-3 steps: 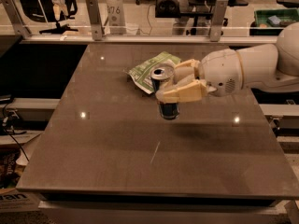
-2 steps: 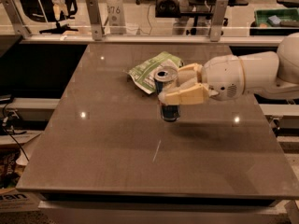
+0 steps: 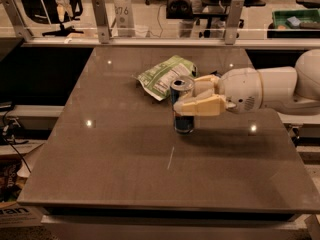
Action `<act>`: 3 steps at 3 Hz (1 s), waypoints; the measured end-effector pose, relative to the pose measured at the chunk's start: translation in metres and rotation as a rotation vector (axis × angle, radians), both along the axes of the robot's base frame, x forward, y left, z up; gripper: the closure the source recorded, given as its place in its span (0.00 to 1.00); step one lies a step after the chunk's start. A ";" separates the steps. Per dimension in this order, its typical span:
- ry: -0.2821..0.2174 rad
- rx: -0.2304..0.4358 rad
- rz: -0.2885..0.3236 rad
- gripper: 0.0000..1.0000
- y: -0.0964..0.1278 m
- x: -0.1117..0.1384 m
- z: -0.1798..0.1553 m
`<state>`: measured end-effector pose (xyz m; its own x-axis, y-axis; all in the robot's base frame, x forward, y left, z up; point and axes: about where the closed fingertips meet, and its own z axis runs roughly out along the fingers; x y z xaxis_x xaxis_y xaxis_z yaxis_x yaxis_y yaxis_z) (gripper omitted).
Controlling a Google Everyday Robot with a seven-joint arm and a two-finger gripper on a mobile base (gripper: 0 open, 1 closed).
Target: Place redbull can upright
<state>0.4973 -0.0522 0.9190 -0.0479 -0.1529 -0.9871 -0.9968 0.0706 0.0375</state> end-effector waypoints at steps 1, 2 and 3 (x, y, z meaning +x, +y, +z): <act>0.020 0.023 -0.001 1.00 -0.003 0.002 -0.006; 0.032 0.040 -0.007 0.84 -0.006 0.003 -0.011; 0.038 0.052 -0.006 0.61 -0.008 0.003 -0.015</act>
Offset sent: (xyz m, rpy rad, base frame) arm 0.0055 -0.0161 -0.0179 0.0623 0.0486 -0.0262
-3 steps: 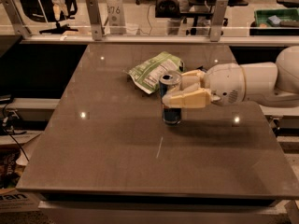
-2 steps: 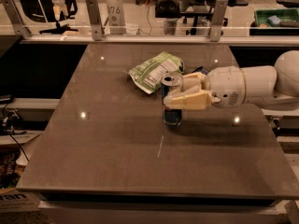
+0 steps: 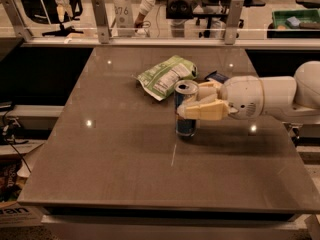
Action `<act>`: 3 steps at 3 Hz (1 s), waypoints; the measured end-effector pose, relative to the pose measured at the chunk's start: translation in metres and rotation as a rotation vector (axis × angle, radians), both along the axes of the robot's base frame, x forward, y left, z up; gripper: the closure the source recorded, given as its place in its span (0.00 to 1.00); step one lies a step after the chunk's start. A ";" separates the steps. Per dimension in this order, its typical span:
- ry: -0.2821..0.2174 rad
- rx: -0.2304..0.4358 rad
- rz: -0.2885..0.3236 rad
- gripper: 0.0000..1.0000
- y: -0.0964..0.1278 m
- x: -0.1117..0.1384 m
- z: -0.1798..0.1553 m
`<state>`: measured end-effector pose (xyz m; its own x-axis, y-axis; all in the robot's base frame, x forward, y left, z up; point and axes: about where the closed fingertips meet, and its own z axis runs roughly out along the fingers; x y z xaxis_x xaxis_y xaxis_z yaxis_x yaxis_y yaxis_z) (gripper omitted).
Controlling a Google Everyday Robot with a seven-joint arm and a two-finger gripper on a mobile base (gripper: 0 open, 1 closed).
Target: Place redbull can upright
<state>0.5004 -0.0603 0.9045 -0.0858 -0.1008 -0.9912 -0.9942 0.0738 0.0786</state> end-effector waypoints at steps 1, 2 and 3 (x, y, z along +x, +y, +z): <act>-0.010 0.008 0.006 0.38 0.000 -0.001 -0.002; -0.022 0.016 0.009 0.15 -0.001 -0.002 -0.004; -0.026 0.012 0.010 0.00 0.000 -0.002 -0.006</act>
Offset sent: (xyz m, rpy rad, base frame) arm -0.0019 -0.0063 -0.0071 0.0251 -0.0351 0.0027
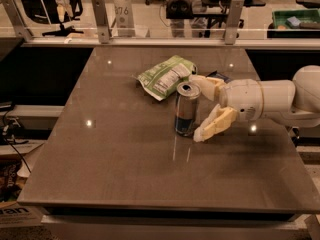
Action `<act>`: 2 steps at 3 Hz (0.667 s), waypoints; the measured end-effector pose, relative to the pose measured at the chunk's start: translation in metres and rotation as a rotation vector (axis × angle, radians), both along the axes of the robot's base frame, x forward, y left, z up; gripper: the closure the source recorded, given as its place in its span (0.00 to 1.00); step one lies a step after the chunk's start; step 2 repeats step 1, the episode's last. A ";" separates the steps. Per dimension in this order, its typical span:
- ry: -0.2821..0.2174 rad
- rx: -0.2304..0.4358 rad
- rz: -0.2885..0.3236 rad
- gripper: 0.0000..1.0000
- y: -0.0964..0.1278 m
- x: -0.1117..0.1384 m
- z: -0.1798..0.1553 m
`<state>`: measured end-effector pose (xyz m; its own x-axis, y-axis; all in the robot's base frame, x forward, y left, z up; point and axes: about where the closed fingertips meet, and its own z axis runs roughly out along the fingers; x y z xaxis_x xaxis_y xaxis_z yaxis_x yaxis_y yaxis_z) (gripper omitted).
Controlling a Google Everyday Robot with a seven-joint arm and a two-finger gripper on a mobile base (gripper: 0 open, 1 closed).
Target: Place redbull can upright
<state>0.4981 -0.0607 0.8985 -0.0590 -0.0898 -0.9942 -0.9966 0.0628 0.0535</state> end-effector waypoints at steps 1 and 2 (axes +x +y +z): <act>0.000 0.000 0.000 0.00 0.000 0.000 0.000; 0.000 0.000 0.000 0.00 0.000 0.000 0.000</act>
Offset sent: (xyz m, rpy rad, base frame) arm 0.0000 0.0000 0.0000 0.0000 0.0000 0.0000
